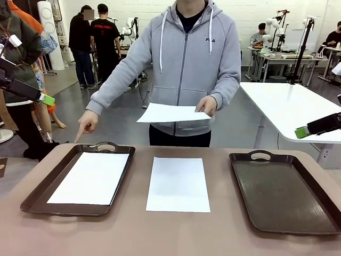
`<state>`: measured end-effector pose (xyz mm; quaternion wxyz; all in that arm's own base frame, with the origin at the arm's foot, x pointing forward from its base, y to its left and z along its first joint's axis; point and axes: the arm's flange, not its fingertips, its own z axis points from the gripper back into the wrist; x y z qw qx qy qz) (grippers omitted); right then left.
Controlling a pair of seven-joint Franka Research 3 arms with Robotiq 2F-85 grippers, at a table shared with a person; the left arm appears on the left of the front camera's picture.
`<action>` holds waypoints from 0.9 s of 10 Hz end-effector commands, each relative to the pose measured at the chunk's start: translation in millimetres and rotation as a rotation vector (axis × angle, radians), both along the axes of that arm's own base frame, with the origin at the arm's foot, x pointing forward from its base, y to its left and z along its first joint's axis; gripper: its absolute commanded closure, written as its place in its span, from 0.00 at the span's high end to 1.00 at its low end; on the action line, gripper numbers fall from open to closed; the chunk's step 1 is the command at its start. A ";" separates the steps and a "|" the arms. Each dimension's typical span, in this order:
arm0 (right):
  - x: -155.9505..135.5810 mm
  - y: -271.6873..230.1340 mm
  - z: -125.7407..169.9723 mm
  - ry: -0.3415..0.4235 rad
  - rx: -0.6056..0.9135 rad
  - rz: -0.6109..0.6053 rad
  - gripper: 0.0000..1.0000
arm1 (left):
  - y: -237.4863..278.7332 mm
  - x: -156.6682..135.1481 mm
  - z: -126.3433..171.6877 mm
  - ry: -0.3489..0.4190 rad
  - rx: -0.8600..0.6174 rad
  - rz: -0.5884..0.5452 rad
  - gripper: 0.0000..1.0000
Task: Sort the A4 documents.
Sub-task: Receive the A4 Paper.
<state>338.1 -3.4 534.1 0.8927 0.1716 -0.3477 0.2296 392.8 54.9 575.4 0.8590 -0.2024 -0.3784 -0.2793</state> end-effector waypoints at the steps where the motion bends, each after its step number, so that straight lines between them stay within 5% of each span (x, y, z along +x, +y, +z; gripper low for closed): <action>1: 1.4 -0.3 -2.2 0.005 0.021 0.010 1.00 | 0.2 6.2 -2.0 0.004 -0.030 0.053 1.00; 6: 1.4 -0.3 -2.2 0.005 0.021 0.010 1.00 | -40.3 65.6 -51.7 0.399 -0.299 0.191 1.00; 9: 1.4 -0.3 -2.2 0.005 0.021 0.010 1.00 | -74.2 96.4 -92.1 0.672 -0.501 0.154 1.00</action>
